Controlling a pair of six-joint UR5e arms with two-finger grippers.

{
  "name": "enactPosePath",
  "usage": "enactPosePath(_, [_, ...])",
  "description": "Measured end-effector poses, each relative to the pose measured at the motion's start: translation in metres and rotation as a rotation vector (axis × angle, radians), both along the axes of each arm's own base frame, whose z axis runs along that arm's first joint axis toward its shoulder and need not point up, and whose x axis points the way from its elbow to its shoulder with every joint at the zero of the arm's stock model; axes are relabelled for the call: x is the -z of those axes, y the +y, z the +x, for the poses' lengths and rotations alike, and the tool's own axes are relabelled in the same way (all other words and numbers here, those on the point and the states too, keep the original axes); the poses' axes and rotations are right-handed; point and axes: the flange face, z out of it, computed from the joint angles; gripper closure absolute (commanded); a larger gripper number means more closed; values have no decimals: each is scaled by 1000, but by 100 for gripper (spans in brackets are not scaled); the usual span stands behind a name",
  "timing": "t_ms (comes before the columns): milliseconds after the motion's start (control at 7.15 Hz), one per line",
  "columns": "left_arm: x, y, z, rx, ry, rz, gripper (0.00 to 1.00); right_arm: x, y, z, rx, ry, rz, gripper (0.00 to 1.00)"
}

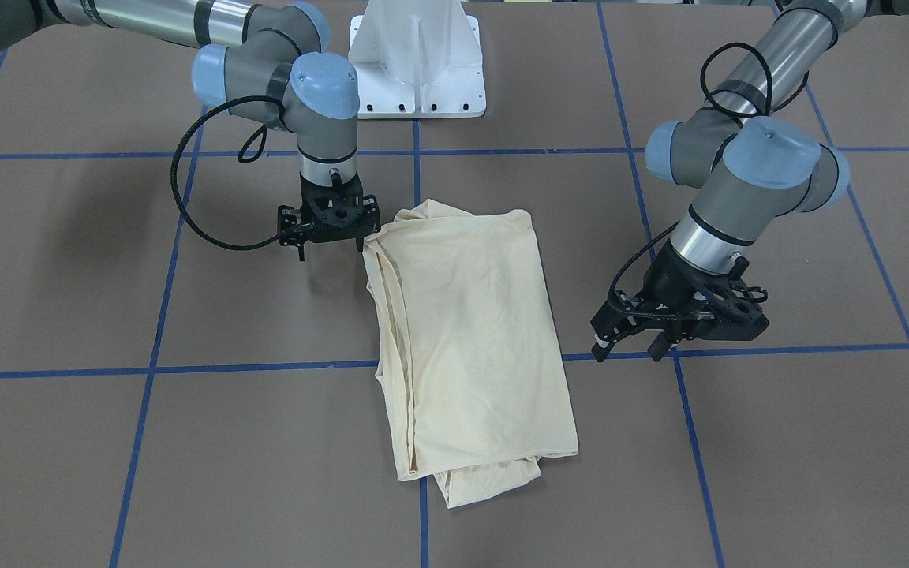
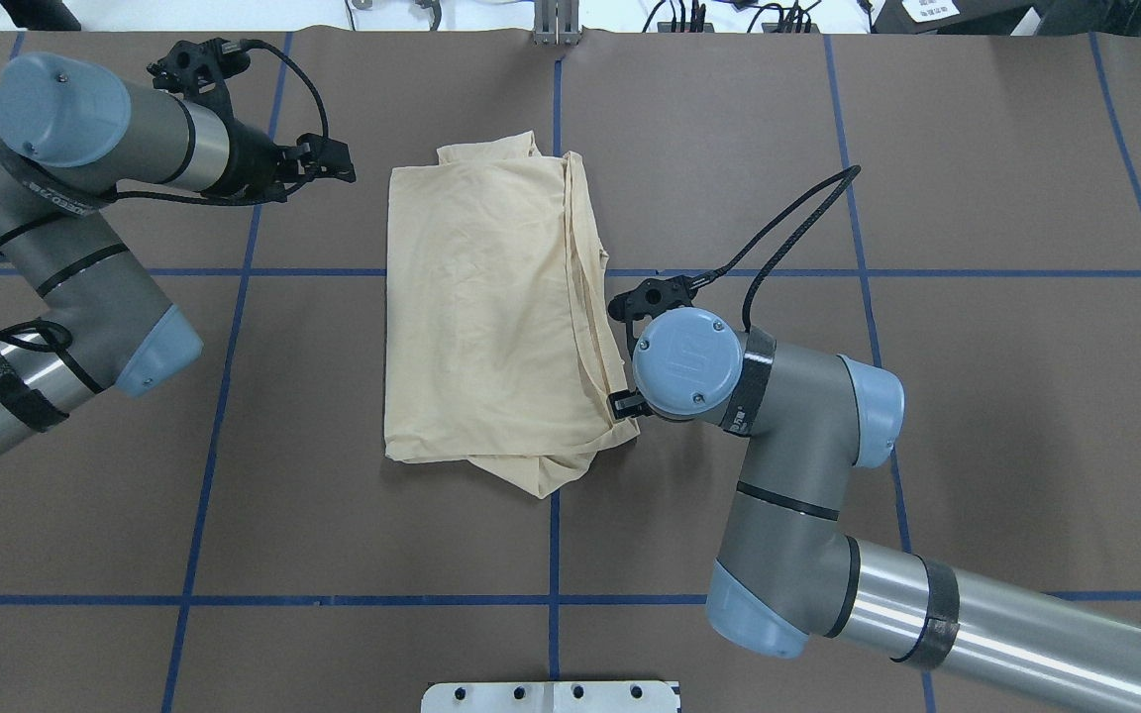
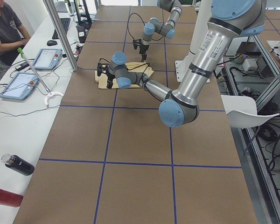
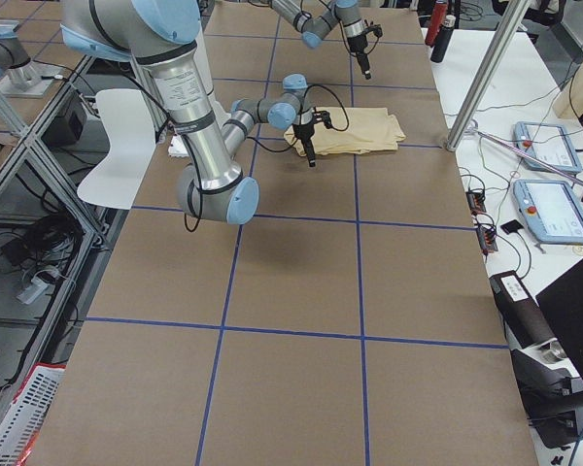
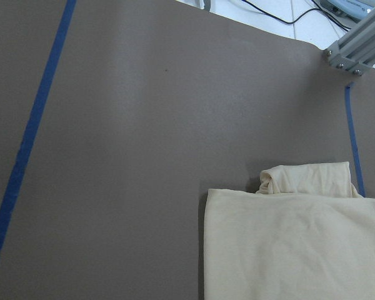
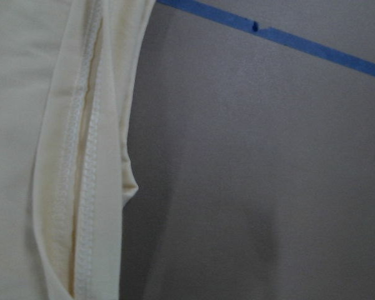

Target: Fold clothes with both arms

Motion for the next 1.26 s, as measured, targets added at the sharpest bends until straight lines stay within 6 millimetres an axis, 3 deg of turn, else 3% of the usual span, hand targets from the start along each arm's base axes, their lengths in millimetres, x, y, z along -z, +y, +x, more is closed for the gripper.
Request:
enactPosePath(280, [0,0,1,-1,0,0,0,12,-5,3,2,-14,15,0])
enactPosePath(559, [-1,1,2,-2,-1,-1,0,47,-16,-6,10,-58,88,0])
enactPosePath(978, [-4,1,2,-3,-5,-4,0,69,-63,-56,-48,-67,192,0])
enactPosePath(1258, [-5,1,2,-4,-6,-5,0,69,-86,-71,-52,-22,213,0])
